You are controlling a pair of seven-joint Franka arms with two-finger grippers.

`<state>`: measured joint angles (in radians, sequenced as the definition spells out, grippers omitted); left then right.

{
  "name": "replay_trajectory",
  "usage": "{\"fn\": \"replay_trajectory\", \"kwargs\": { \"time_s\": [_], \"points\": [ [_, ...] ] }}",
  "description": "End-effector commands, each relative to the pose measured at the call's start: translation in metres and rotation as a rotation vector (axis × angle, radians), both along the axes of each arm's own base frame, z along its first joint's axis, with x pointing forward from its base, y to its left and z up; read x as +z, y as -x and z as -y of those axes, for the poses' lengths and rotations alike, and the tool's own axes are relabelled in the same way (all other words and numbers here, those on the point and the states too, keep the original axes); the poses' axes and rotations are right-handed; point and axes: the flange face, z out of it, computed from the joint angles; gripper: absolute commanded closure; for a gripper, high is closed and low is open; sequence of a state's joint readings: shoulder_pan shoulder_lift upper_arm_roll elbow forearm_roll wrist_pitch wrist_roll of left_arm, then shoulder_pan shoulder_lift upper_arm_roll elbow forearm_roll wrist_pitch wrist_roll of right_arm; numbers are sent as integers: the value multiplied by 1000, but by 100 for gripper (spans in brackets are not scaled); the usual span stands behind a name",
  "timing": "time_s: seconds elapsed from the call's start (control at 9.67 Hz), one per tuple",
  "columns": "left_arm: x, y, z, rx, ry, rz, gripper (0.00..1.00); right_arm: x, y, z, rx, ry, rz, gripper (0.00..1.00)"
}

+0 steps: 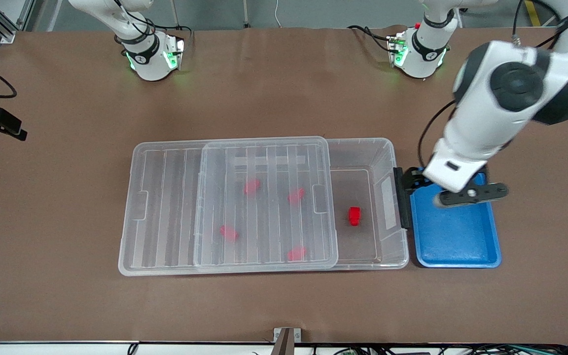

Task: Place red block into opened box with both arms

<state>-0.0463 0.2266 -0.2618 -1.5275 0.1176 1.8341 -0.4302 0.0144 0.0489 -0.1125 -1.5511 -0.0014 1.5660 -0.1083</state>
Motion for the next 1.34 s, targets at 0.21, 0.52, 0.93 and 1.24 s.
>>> {"fn": "replay_trajectory", "kwargs": {
  "time_s": [0.21,0.52,0.93,1.24],
  "points": [
    [47,26,-98,-58,20,-44,0,-155,-60,-3,149,0,-34,100],
    [74,43,-156,-99,41,-67,0,-230,-76,-57,199,-47,-109,100],
    [95,57,-165,-163,25,-75,0,-246,-81,-99,195,-154,-106,100],
    [92,70,-164,-152,38,-89,0,-252,-84,-134,163,-232,-97,100]
  ]
}}
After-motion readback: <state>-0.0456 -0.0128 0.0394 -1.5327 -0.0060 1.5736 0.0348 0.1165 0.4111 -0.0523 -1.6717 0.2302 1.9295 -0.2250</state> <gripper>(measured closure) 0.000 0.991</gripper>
